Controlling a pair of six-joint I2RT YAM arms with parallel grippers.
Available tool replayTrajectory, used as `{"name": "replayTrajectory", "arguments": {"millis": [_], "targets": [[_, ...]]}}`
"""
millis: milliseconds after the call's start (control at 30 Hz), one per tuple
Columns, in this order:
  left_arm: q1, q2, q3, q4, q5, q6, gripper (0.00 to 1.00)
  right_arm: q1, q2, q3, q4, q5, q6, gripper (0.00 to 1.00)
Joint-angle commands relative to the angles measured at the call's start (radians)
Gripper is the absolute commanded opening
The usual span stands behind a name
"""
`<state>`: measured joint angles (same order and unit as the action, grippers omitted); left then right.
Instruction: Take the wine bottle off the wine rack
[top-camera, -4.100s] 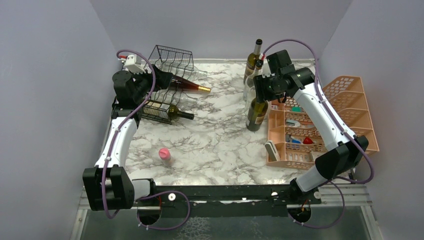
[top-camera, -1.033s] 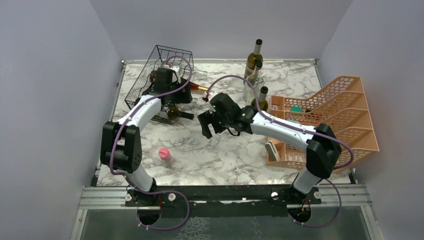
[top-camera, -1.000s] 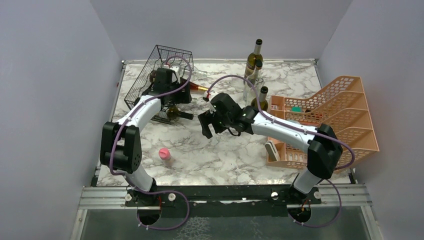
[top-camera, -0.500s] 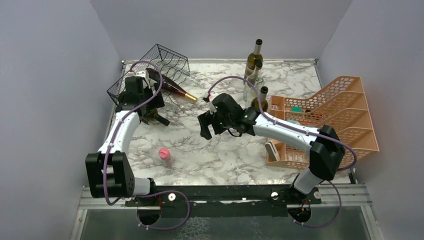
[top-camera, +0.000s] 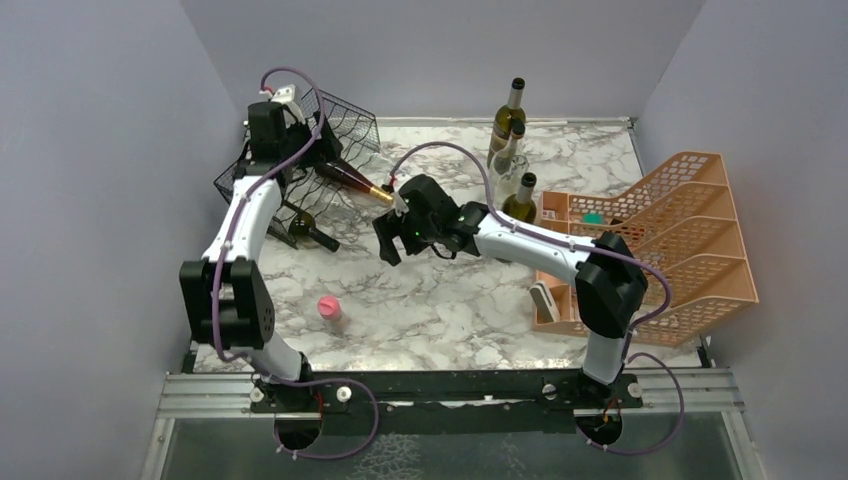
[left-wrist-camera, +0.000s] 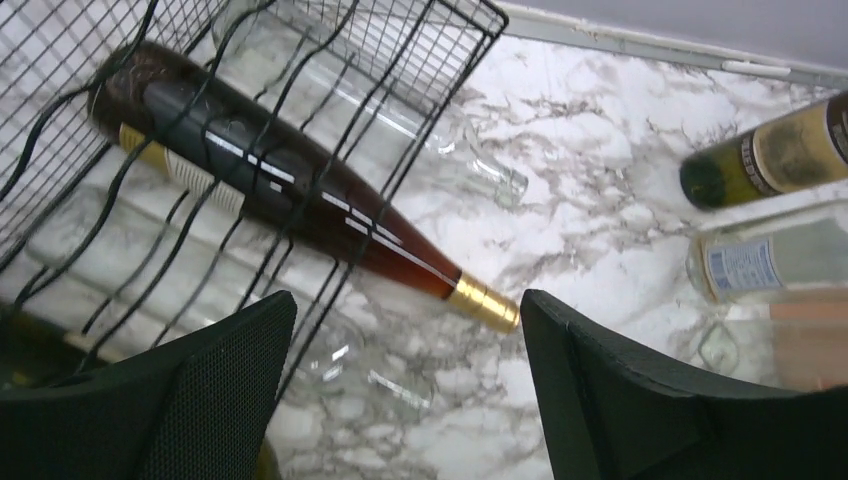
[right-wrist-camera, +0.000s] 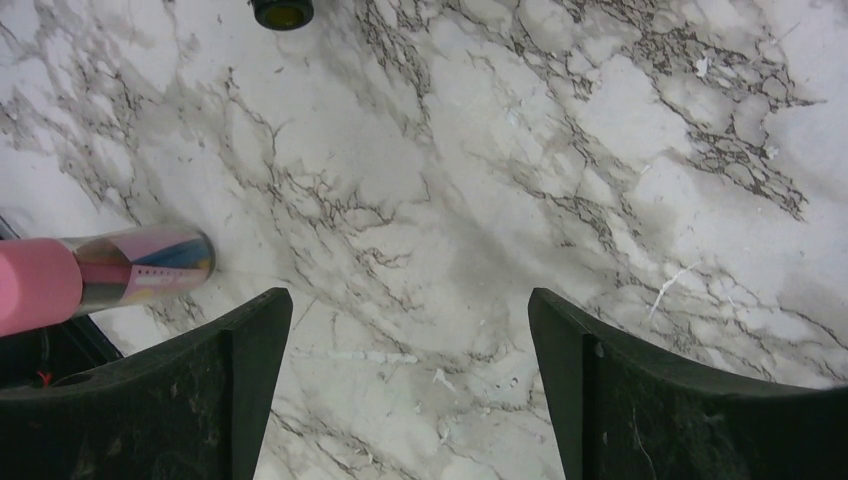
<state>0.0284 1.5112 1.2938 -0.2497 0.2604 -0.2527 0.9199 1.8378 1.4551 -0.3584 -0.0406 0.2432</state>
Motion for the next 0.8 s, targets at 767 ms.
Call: {"name": "replayTrajectory", "arguments": {"millis": [767], "targets": [[-0.068,0.462,0.343,-0.116,-0.003,-0.004,0.8,-0.205,0.407,0.376,0.324,0.059,-0.153,0.82]]}}
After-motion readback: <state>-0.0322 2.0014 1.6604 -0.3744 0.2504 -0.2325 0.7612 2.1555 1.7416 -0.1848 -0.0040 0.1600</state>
